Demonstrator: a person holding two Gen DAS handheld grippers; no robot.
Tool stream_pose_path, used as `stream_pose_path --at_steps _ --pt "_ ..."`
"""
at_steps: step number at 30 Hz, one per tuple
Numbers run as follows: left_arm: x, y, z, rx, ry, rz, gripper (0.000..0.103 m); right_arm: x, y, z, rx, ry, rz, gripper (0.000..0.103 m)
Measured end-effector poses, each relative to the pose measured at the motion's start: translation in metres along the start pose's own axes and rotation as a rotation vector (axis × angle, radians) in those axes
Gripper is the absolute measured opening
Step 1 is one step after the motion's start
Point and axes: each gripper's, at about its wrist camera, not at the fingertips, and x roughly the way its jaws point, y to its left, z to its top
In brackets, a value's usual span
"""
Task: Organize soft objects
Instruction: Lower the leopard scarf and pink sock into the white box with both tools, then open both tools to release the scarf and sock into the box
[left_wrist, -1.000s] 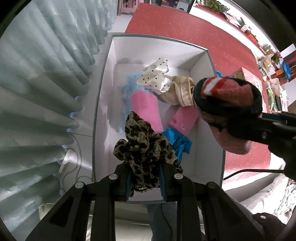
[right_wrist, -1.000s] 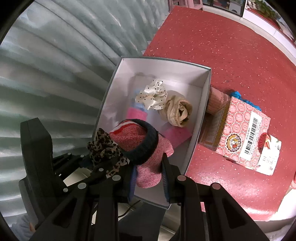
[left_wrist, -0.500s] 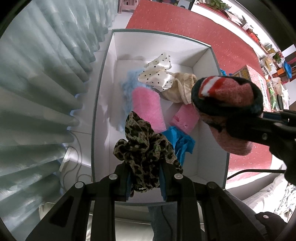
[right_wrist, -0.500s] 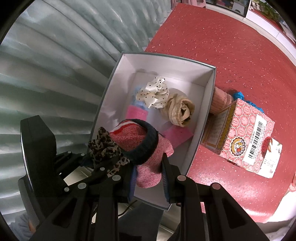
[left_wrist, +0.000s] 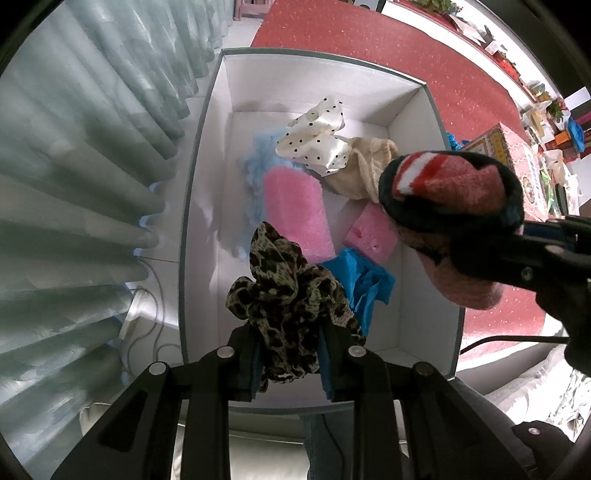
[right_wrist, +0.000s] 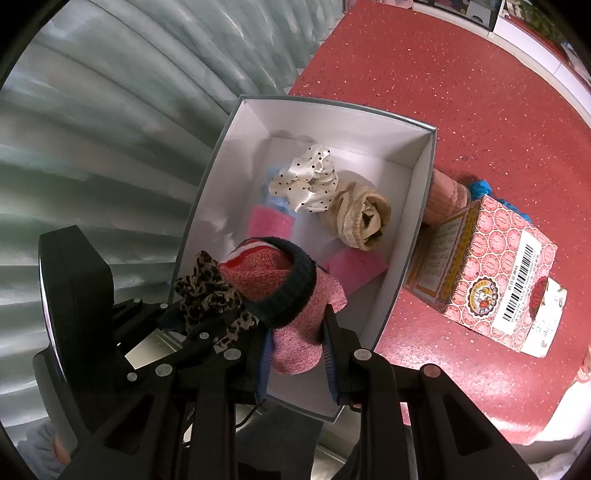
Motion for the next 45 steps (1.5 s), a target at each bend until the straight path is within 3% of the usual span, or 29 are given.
stream_pose_path --at_steps 27,29,33,34,35,36,39,42,43,44,45 --pt "0.011 -0.004 0.001 0.011 0.031 0.012 0.029 0.014 0.001 0.004 0.003 0.032 0.007 0.025" --pt "0.01 -0.004 0.001 0.013 0.023 0.011 0.034 0.015 0.002 0.004 0.001 0.034 0.012 0.026" --pt "0.006 -0.004 0.0 0.007 0.003 0.016 0.068 0.015 0.0 0.003 0.003 0.035 0.019 0.027" --pt "0.003 -0.003 0.0 0.006 -0.007 0.017 0.074 0.015 0.0 0.003 0.003 0.035 0.022 0.035" --pt "0.002 -0.003 0.0 0.007 -0.014 0.017 0.077 0.014 -0.001 0.003 0.005 0.036 0.027 0.048" --pt "0.0 -0.003 0.0 0.007 -0.018 0.016 0.08 0.014 -0.002 0.002 0.01 0.034 0.037 0.052" --pt "-0.002 -0.003 0.002 0.008 -0.023 0.012 0.086 0.009 -0.002 0.002 0.012 0.018 0.051 0.052" --pt "-0.006 0.0 0.003 -0.01 -0.05 0.003 0.102 0.004 -0.003 0.001 0.02 0.008 0.064 0.053" --pt "-0.009 0.002 0.002 -0.019 -0.057 -0.002 0.103 0.002 -0.003 0.001 0.023 0.006 0.068 0.06" --pt "-0.009 0.003 0.002 -0.024 -0.06 -0.005 0.103 0.0 -0.004 0.0 0.028 0.001 0.075 0.078" --pt "-0.01 0.004 0.003 -0.03 -0.06 -0.008 0.103 -0.003 -0.005 0.0 0.03 -0.007 0.078 0.081"
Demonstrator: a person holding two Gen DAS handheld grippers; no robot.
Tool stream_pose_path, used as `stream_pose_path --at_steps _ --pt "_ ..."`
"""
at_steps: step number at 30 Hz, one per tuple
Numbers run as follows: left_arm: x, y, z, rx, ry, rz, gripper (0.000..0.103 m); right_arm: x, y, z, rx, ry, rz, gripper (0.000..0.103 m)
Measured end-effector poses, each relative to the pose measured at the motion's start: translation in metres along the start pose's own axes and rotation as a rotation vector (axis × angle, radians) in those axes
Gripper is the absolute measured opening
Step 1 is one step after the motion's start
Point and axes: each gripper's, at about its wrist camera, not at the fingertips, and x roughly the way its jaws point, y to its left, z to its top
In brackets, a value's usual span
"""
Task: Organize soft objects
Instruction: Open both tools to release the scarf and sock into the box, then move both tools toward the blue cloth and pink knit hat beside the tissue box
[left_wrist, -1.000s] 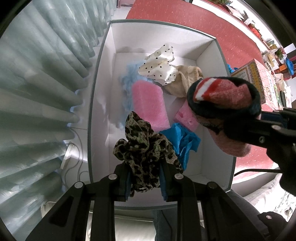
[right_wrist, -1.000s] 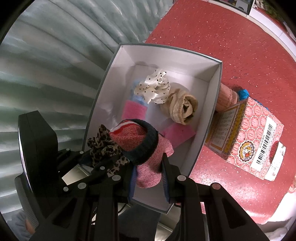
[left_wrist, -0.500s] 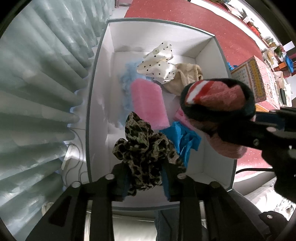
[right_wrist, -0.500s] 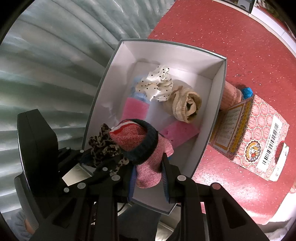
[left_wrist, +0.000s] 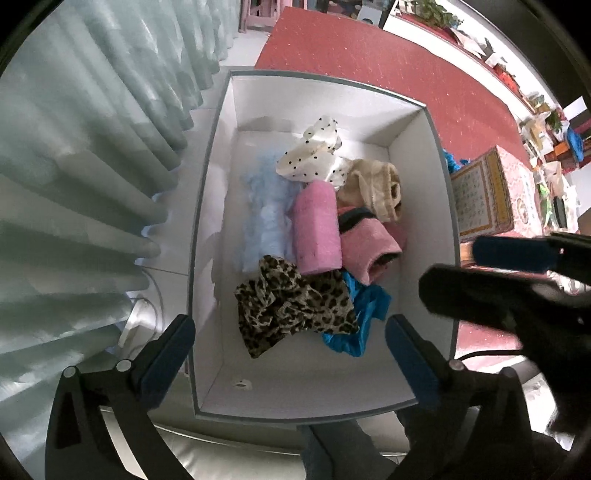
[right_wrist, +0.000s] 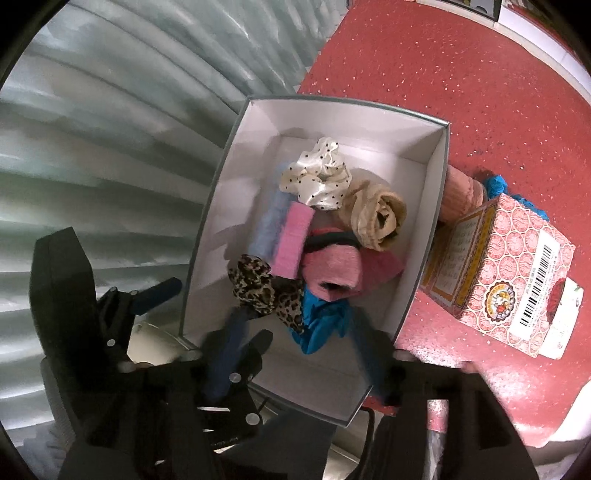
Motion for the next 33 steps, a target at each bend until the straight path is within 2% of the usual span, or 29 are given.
stream_pose_path --at_steps 20,21,22,23,33 --pt "-0.01 -0.002 0.013 0.019 -0.01 0.04 0.103 -0.04 0.008 0.005 -0.014 -0.084 0.043 0.081" --pt "-0.012 -0.001 0.015 0.015 -0.014 0.039 0.103 -0.043 0.009 0.005 -0.015 -0.088 0.047 0.084" --pt "-0.014 0.0 0.016 0.011 -0.019 0.036 0.103 -0.045 0.01 0.006 -0.017 -0.092 0.051 0.101" --pt "-0.015 0.001 0.017 0.008 -0.022 0.034 0.103 -0.047 0.01 0.006 -0.02 -0.102 0.062 0.103" --pt "-0.04 -0.002 0.035 0.01 -0.044 -0.012 0.103 -0.089 -0.001 0.007 -0.003 -0.171 0.135 0.103"
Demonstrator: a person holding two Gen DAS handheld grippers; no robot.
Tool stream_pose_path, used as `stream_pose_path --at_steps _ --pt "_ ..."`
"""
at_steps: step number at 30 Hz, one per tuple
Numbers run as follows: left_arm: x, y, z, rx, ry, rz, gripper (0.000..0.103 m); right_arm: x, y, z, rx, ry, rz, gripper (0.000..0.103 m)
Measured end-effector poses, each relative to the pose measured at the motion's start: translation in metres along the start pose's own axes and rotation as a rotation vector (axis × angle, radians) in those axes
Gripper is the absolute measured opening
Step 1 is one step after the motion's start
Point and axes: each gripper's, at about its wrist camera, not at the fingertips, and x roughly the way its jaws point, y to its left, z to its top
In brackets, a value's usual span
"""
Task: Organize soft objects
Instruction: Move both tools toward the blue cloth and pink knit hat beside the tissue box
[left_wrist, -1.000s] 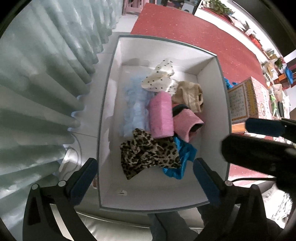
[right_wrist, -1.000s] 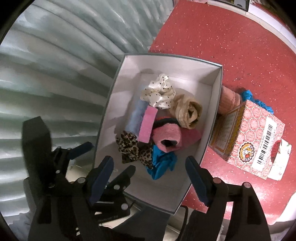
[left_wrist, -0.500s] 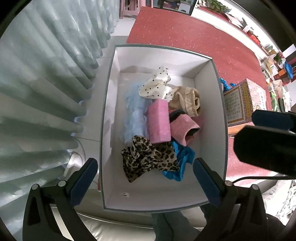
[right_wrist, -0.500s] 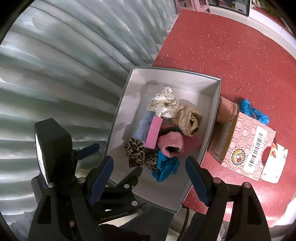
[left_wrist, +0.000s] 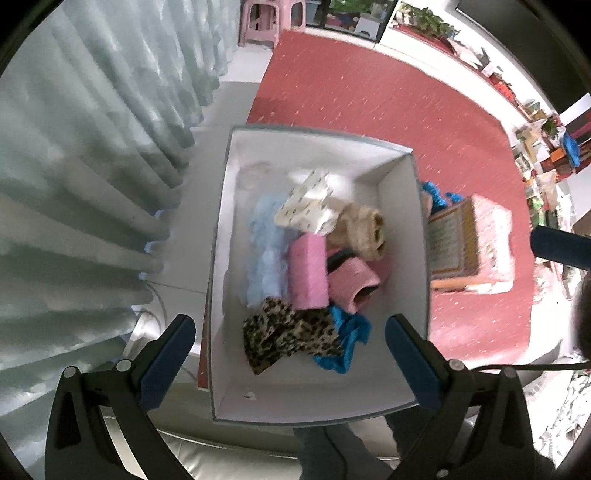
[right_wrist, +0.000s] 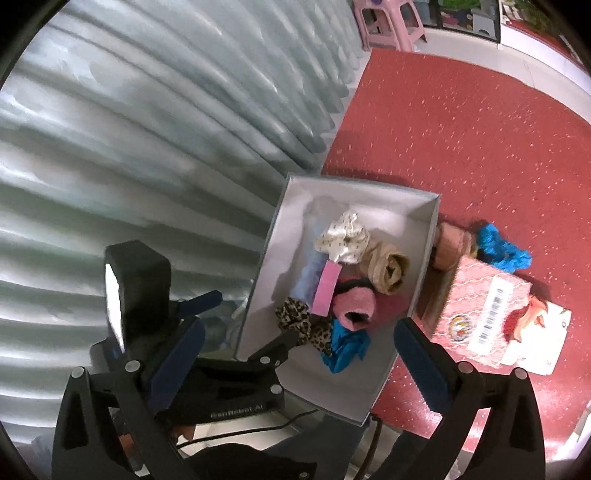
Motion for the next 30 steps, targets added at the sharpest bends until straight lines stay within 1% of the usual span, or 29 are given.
stream_pose_path --at_steps 2,5,6,8,9,10,11,13,16,17,20,23,25,26,28,30 --pt "-0.007 -0.004 0.009 0.002 -0.011 -0.026 0.103 -0.02 -0.009 0.005 0.013 -0.036 0.005 0.103" --pt "-0.019 -0.015 0.025 0.0 -0.026 -0.064 0.103 -0.051 -0.04 0.014 0.078 -0.094 0.012 0.103" --pt "-0.022 -0.019 0.03 0.002 -0.033 -0.071 0.103 -0.062 -0.059 0.018 0.127 -0.116 0.019 0.103" --pt "-0.027 -0.029 0.039 0.019 -0.043 -0.07 0.103 -0.072 -0.097 0.024 0.223 -0.129 0.019 0.103" --pt "-0.027 -0.035 0.044 0.027 -0.044 -0.07 0.103 -0.073 -0.118 0.026 0.276 -0.121 -0.002 0.103" --pt "-0.027 -0.04 0.048 0.034 -0.041 -0.074 0.103 -0.071 -0.131 0.028 0.301 -0.112 -0.021 0.103" --pt "-0.026 -0.045 0.052 0.039 -0.035 -0.08 0.103 -0.067 -0.152 0.029 0.333 -0.095 -0.052 0.103" --pt "-0.022 -0.055 0.058 0.047 -0.02 -0.083 0.103 -0.057 -0.176 0.032 0.363 -0.065 -0.075 0.103" --pt "-0.016 -0.069 0.067 0.056 0.0 -0.069 0.103 -0.033 -0.214 0.036 0.429 -0.009 -0.059 0.103" --pt "-0.014 -0.073 0.069 0.056 0.007 -0.064 0.103 -0.019 -0.229 0.04 0.456 0.023 -0.051 0.103" --pt "-0.007 -0.082 0.074 0.047 0.028 -0.042 0.103 0.014 -0.252 0.05 0.468 0.106 -0.049 0.103" --pt "-0.001 -0.082 0.075 0.013 0.049 -0.024 0.103 0.051 -0.258 0.065 0.422 0.186 -0.035 0.103" --pt "0.004 -0.079 0.075 -0.017 0.065 -0.01 0.103 0.074 -0.258 0.069 0.4 0.242 -0.001 0.103" --pt "0.005 -0.077 0.074 -0.028 0.071 -0.002 0.103 0.091 -0.258 0.072 0.394 0.289 0.025 0.103" --pt "0.007 -0.074 0.071 -0.049 0.085 0.015 0.103 0.109 -0.256 0.075 0.382 0.331 0.057 0.103" --pt "0.008 -0.071 0.07 -0.067 0.093 0.022 0.103 0.129 -0.254 0.077 0.362 0.393 0.088 0.103"
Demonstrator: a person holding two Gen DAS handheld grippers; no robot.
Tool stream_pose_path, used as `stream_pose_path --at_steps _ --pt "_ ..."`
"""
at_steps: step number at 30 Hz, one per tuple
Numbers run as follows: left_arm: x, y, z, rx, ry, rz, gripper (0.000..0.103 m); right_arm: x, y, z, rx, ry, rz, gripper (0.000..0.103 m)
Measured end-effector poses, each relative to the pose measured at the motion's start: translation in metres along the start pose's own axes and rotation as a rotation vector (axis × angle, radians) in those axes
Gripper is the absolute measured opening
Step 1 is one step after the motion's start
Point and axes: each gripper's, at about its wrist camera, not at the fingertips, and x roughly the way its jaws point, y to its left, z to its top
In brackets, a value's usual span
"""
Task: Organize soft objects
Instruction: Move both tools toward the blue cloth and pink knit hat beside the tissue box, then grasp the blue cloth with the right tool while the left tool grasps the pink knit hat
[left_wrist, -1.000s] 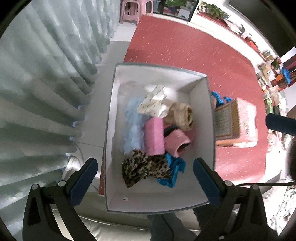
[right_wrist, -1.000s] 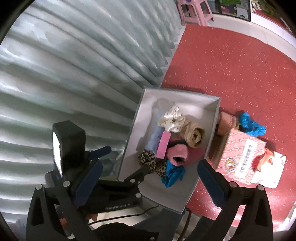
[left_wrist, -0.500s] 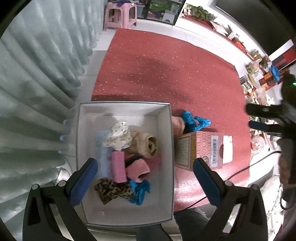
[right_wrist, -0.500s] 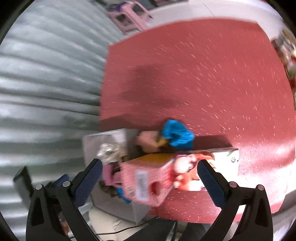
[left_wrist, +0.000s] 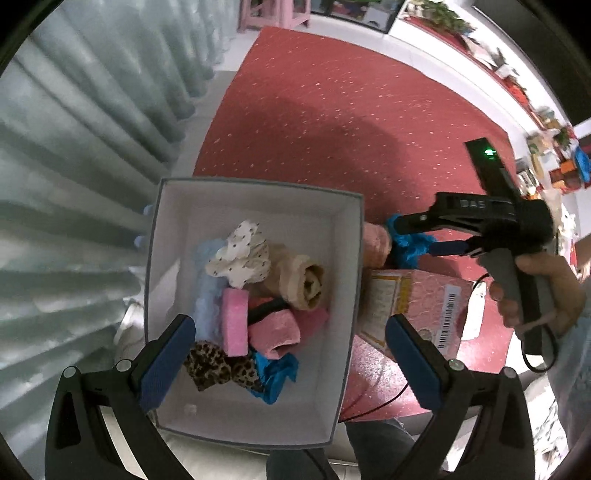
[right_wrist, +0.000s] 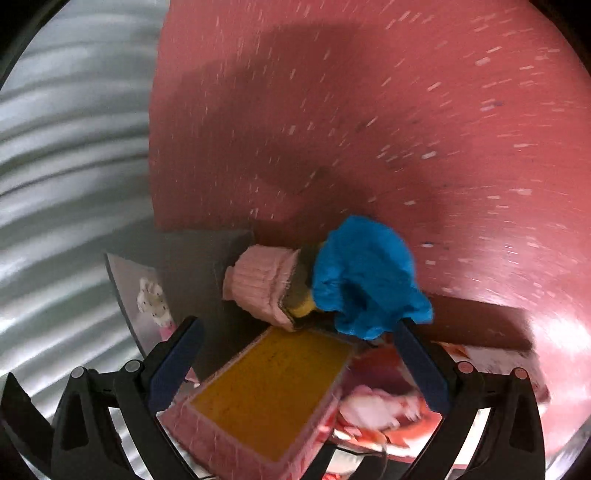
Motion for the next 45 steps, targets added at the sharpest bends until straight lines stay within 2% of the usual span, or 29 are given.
stream_pose_path --at_steps 5,6,7,8,9,10,11,13,17,22,23,25,27,31,34,38,40,41,43,45 --pt "-0.007 -0.002 0.004 -0.019 0.002 0.018 0.103 0.026 -0.005 0.008 -0.001 0.079 -0.034 0.103" --pt "-0.008 -0.003 0.006 -0.018 0.002 0.018 0.103 0.028 -0.007 0.008 0.0 0.083 -0.05 0.1" --pt "-0.009 -0.006 0.008 -0.013 0.0 0.016 0.103 0.029 -0.009 0.008 0.0 0.073 -0.073 0.08" --pt "-0.01 -0.01 0.01 -0.006 -0.001 0.016 0.103 0.028 -0.011 0.007 0.003 0.06 -0.096 0.066" --pt "-0.011 -0.014 0.013 0.002 -0.003 0.016 0.103 0.027 -0.017 0.005 0.021 0.051 -0.078 0.062" --pt "-0.012 -0.019 0.016 0.014 -0.004 0.012 0.103 0.025 -0.022 0.004 0.046 0.042 -0.048 0.046" --pt "-0.012 -0.025 0.019 0.025 -0.004 0.005 0.103 0.02 -0.031 0.003 0.079 0.022 -0.026 0.035" --pt "-0.013 -0.039 0.025 0.054 -0.005 -0.01 0.103 0.006 -0.046 0.0 0.117 -0.042 -0.04 0.029" --pt "-0.012 -0.068 0.038 0.118 -0.006 -0.029 0.103 -0.029 -0.089 -0.013 0.223 -0.148 -0.058 0.029" --pt "-0.003 -0.1 0.052 0.179 0.014 -0.057 0.103 -0.061 -0.132 -0.033 0.308 -0.217 -0.108 0.031" --pt "-0.003 -0.103 0.054 0.184 0.014 -0.057 0.103 -0.067 -0.136 -0.038 0.317 -0.231 -0.127 0.041" --pt "-0.003 -0.106 0.059 0.187 0.004 -0.053 0.103 -0.073 -0.13 -0.043 0.28 -0.245 -0.109 0.057" --pt "-0.004 -0.105 0.061 0.187 -0.001 -0.047 0.103 -0.076 -0.109 -0.046 0.2 -0.267 -0.05 0.058" --pt "-0.002 -0.097 0.06 0.162 0.01 -0.026 0.103 -0.044 -0.063 -0.032 0.069 -0.13 0.128 0.058" --pt "-0.003 -0.087 0.057 0.135 0.018 -0.014 0.103 -0.009 -0.038 -0.018 0.028 -0.035 0.142 0.058" --pt "-0.005 -0.072 0.052 0.1 0.024 -0.004 0.103 0.031 -0.026 -0.008 0.032 0.062 0.165 0.058" --pt "-0.004 -0.069 0.051 0.083 0.03 0.0 0.103 0.041 -0.022 -0.01 0.033 0.074 0.136 0.056" --pt "-0.003 -0.068 0.05 0.078 0.034 0.0 0.103 0.037 -0.023 -0.002 0.042 0.071 0.14 0.046" --pt "-0.002 -0.066 0.049 0.07 0.039 -0.002 0.103 0.028 -0.027 0.002 0.06 0.042 0.15 0.035" --pt "-0.001 -0.07 0.05 0.073 0.044 -0.006 0.103 0.006 -0.039 -0.001 0.081 -0.032 0.116 0.033"
